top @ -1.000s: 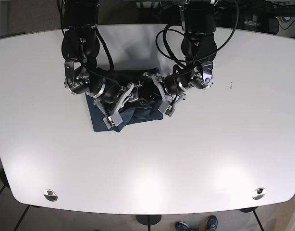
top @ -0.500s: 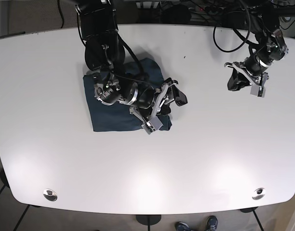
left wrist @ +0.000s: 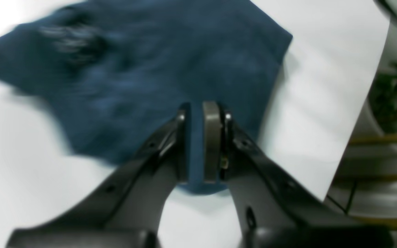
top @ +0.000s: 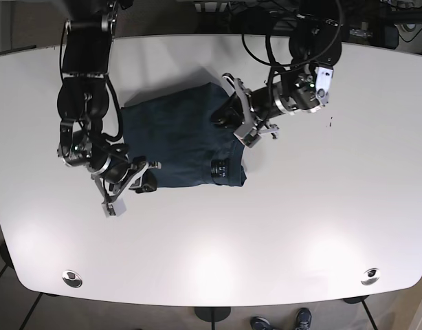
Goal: Fold the T-shirt properly
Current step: 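Press and square the folded teal bundle with both grippers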
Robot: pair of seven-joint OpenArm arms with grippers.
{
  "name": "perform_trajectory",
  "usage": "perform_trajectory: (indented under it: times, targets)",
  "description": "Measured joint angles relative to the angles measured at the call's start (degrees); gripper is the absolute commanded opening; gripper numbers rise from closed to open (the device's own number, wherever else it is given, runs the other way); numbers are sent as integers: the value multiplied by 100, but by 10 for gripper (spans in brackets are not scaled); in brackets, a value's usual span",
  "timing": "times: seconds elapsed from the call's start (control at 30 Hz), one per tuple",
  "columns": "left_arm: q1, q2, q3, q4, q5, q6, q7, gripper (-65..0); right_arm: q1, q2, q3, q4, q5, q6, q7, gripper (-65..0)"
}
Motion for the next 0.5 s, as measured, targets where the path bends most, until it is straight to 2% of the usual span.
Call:
perform_trajectory:
  times: [0.07, 0.13, 0.2, 0.27, 0.37, 0.5]
  targets:
    - [9, 262, 221, -22, 422, 17, 81, -601, 240, 125, -92, -463, 79, 4, 483, -533]
    - [-20, 522, 376, -22, 866, 63, 44, -601, 476, 352, -562, -1014, 59, 4, 848, -533]
    - [33, 684, 584, -22, 1423, 125, -289, -601, 680, 555, -1266, -1683, 63, 4, 1600, -533]
    - [278, 686, 715, -59, 1799, 229, -776, -601, 702, 623, -1718, -2212, 70, 4, 2358, -533]
    - [442, 662, 380, -507, 1888, 256, -955, -603, 671, 717, -1961, -2837, 107, 22, 2983, -533]
    - [332, 640, -188, -925, 1766, 256, -1189, -603, 673, 737, -1963, -2999, 129, 22, 3211, -533]
